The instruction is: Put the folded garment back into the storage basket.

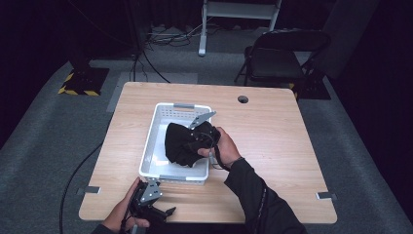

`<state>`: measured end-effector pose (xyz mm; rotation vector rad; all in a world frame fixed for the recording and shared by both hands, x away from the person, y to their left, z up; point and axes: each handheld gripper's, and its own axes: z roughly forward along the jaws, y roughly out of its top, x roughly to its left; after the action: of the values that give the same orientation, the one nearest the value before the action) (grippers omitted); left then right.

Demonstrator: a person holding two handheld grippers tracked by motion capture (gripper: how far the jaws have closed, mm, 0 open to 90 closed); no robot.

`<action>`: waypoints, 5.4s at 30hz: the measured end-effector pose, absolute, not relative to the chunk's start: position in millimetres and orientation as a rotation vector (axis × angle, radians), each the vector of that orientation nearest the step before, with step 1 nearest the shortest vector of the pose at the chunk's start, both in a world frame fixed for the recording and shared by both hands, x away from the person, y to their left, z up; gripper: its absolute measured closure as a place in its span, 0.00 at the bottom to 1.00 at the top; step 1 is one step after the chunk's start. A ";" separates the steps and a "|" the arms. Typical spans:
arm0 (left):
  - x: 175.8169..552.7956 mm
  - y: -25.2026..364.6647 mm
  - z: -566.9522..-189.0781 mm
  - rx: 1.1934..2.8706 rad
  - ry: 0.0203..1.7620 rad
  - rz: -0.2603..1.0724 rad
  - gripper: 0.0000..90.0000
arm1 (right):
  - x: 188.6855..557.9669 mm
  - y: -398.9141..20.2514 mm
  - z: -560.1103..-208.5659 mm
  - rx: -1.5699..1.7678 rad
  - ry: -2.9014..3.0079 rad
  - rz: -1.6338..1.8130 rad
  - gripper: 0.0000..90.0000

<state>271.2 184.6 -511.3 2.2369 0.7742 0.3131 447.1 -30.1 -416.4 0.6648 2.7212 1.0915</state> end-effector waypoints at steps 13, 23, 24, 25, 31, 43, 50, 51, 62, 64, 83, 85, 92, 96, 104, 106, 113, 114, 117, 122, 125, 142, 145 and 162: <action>271.0 184.5 -511.5 2.235 0.775 0.313 0.00 | 449.8 -24.5 -430.3 0.677 2.741 1.068 0.68; 271.1 184.7 -511.3 2.237 0.772 0.315 0.00 | 450.6 -20.6 -436.1 0.675 2.743 1.050 0.68; 271.1 184.7 -511.3 2.237 0.772 0.315 0.00 | 450.6 -20.5 -436.8 0.678 2.745 1.049 0.67; 271.0 184.7 -511.3 2.237 0.773 0.314 0.00 | 450.8 -20.3 -437.6 0.679 2.747 1.047 0.67; 270.8 184.7 -511.4 2.236 0.775 0.313 0.00 | 450.4 -17.7 -441.5 0.679 2.757 1.032 0.62; 270.9 184.7 -511.4 2.236 0.774 0.313 0.00 | 441.4 -4.1 -446.0 0.471 2.819 0.829 0.16; 270.9 184.7 -511.4 2.237 0.774 0.313 0.00 | 439.1 -4.5 -442.2 0.480 2.747 0.808 0.07; 270.9 184.8 -511.4 2.237 0.774 0.314 0.00 | 439.3 -5.0 -442.3 0.481 2.745 0.805 0.06; 270.9 184.7 -511.4 2.237 0.774 0.313 0.00 | 438.5 -5.1 -442.2 0.465 2.711 0.806 0.05; 270.9 184.7 -511.4 2.237 0.774 0.313 0.00 | 438.6 -5.7 -441.8 0.465 2.709 0.805 0.05; 271.0 184.8 -511.4 2.238 0.773 0.314 0.00 | 433.8 -18.3 -428.8 0.467 2.683 0.794 0.05; 271.0 184.7 -511.4 2.236 0.773 0.314 0.00 | 432.9 -20.2 -427.2 0.465 2.676 0.790 0.05; 270.9 184.7 -511.4 2.236 0.775 0.313 0.00 | 429.5 -26.7 -420.4 0.454 2.654 0.790 0.05; 271.1 184.8 -511.3 2.237 0.773 0.312 0.00 | 426.6 -31.2 -415.0 0.452 2.636 0.804 0.05; 271.1 184.7 -511.4 2.236 0.773 0.312 0.00 | 420.1 -39.5 -410.6 0.430 2.627 0.819 0.05; 271.1 184.7 -511.4 2.236 0.773 0.314 0.00 | 419.3 -42.8 -410.0 0.423 2.622 0.813 0.05; 271.1 184.7 -511.4 2.236 0.773 0.311 0.00 | 414.4 -52.7 -406.6 0.410 2.608 0.820 0.05; 271.1 184.7 -511.4 2.236 0.773 0.310 0.00 | 413.3 -54.4 -406.1 0.413 2.604 0.819 0.05; 271.1 184.7 -511.4 2.236 0.773 0.311 0.00 | 411.0 -60.4 -404.8 0.417 2.597 0.812 0.05; 271.2 184.6 -511.4 2.236 0.773 0.311 0.00 | 407.2 -68.3 -401.4 0.418 2.578 0.816 0.05; 271.2 184.5 -511.5 2.234 0.774 0.311 0.00 | 404.9 -74.4 -398.9 0.418 2.567 0.818 0.05; 271.2 184.6 -511.4 2.237 0.773 0.313 0.00 | 392.1 -101.2 -392.7 0.423 2.540 0.817 0.05; 271.2 184.5 -511.4 2.237 0.773 0.313 0.00 | 389.8 -105.9 -392.1 0.420 2.536 0.814 0.05; 271.2 184.4 -511.4 2.236 0.774 0.313 0.00 | 376.9 -137.2 -392.1 0.442 2.516 0.791 0.05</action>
<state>271.2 184.4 -511.4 2.2356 0.7744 0.3131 376.9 -137.2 -392.1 0.4425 2.5163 0.7909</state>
